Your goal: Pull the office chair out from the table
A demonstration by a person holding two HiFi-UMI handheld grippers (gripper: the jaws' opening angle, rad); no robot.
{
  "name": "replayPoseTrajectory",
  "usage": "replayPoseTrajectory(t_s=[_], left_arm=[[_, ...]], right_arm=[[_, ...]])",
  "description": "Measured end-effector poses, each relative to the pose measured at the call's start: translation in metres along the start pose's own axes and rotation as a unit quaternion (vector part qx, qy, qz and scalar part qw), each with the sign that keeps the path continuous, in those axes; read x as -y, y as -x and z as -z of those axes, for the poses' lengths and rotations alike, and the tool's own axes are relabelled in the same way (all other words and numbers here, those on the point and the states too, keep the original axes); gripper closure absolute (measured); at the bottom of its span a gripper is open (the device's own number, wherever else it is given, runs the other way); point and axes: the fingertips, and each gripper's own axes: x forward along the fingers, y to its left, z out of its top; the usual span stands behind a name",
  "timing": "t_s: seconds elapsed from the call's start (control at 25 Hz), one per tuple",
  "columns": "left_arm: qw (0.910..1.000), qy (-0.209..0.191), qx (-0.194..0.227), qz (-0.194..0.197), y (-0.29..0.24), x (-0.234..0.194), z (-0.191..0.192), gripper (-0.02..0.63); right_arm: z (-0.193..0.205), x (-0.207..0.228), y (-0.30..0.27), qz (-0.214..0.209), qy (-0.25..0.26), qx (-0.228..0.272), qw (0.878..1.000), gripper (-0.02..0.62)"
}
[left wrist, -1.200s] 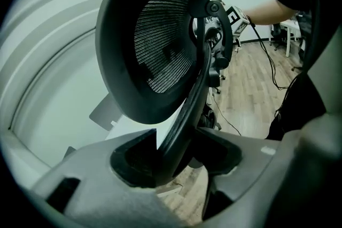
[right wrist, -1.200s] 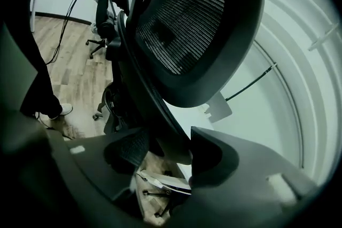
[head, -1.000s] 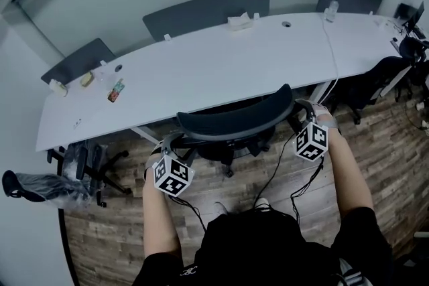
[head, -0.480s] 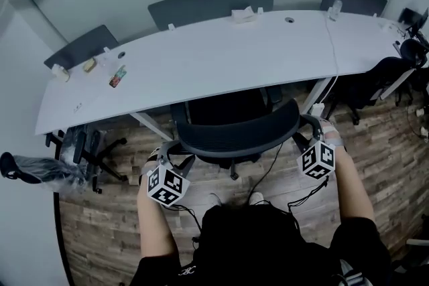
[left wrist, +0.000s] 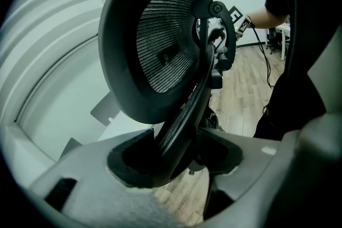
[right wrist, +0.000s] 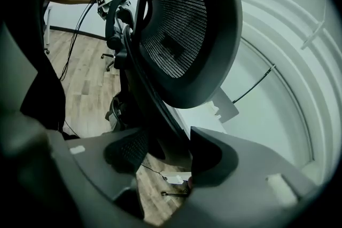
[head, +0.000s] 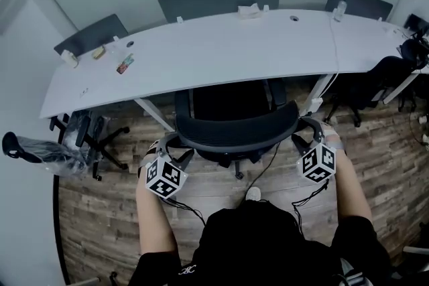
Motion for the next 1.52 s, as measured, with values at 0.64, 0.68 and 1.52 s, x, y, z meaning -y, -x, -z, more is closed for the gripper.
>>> replayPoseTrajectory(t_s=[0.64, 0.68, 1.52], left_arm=[[0.9533, 0.21, 0.187, -0.112, 0.083, 0.059, -0.028, 0.606], [0.9455, 0.231, 0.2, -0.113, 0.087, 0.065, -0.031, 0.604], [0.9172, 0.294, 0.227, -0.145, 0.116, 0.162, -0.082, 0.6]], right_arm=[[-0.012, -0.048, 0.09, 0.09, -0.18, 0.12, 0.972, 0.588], [-0.017, -0.053, 0.096, 0.09, -0.218, 0.135, 0.962, 0.588], [-0.044, -0.111, 0.171, 0.051, -0.395, 0.217, 0.891, 0.589]])
